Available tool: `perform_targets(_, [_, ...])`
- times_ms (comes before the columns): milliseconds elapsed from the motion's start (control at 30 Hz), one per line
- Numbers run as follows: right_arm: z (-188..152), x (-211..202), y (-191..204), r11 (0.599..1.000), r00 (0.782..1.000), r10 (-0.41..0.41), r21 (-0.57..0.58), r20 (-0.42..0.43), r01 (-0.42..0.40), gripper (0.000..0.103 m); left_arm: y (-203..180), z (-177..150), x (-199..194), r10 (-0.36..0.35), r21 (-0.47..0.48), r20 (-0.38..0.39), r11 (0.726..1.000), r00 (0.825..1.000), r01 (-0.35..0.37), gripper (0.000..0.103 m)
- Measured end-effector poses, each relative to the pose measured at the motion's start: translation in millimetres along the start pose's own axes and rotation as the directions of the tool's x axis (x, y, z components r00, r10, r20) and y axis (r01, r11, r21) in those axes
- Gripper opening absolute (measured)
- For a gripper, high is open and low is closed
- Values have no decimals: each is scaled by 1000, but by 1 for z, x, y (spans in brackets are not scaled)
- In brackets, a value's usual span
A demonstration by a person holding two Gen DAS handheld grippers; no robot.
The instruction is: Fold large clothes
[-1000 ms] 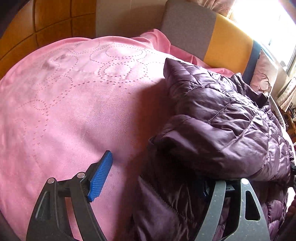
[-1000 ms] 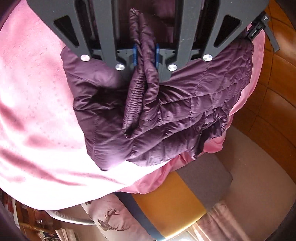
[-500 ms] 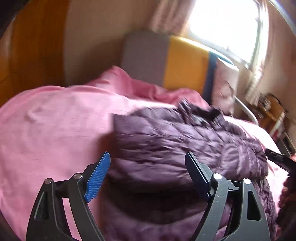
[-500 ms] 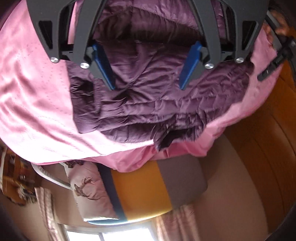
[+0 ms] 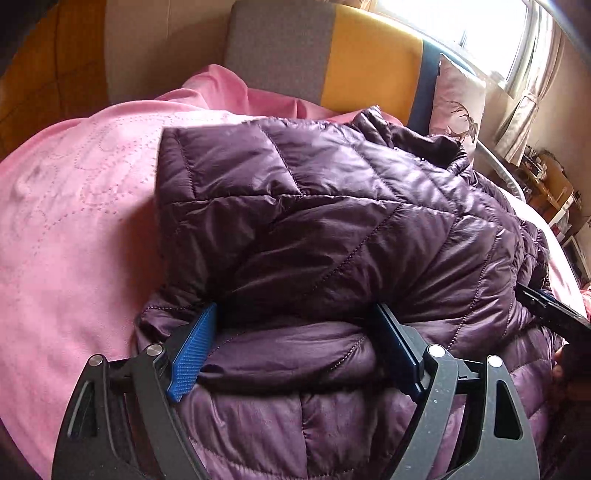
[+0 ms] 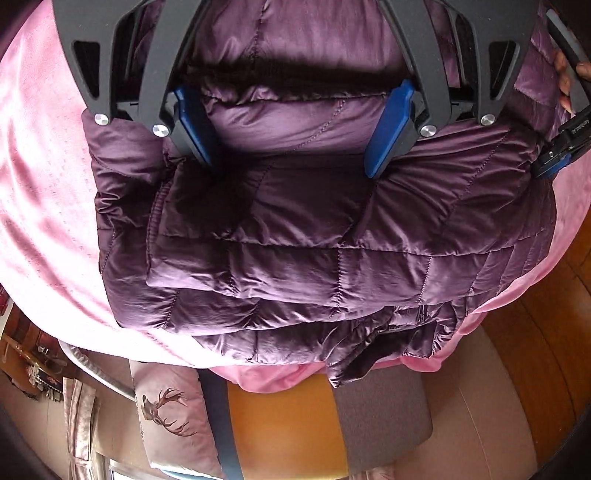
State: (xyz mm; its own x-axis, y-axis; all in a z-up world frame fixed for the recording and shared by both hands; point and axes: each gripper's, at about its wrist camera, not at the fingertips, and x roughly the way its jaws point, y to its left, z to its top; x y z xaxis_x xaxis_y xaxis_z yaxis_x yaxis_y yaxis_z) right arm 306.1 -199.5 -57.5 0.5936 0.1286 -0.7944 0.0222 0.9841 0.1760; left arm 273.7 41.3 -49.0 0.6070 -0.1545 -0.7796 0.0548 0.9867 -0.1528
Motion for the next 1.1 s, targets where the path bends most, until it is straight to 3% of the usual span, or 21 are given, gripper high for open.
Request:
perform_targets(133, [7,-22,10,1000,999,-12,-29,35,13,86,-9,9,-30,2,34,78,999,997,-5,83])
perform_targets(267, [23,-38,30,999,993,35,-43,111,-30,90,-10,33,-44,-2,40,156,999,988,-5,83])
perform_targets(367, [38,-26,46,998,994,25,-56,111,-19,93,-11,54,-30,3,31,139,1000,990,-7,83])
perform_targets(467, [49,2,50,999,998,-12,-48,67,16,93,-8,63,-2,19,1,73,1000,997,-19,83])
perform_targets(667, [44,42,47,992,998,-57,-110,39,61,95,10,50,40,0,-57,16,998,1000,1,83])
perform_targets(933, [41,50,41,994,998,-43,-100,43,47,97,4,44,43,42,-32,27,999,999,-41,83])
perform_targets(1100, [34,17,40,995,998,-21,-92,51,26,101,-5,31,0,99,-7,70,995,993,-99,84])
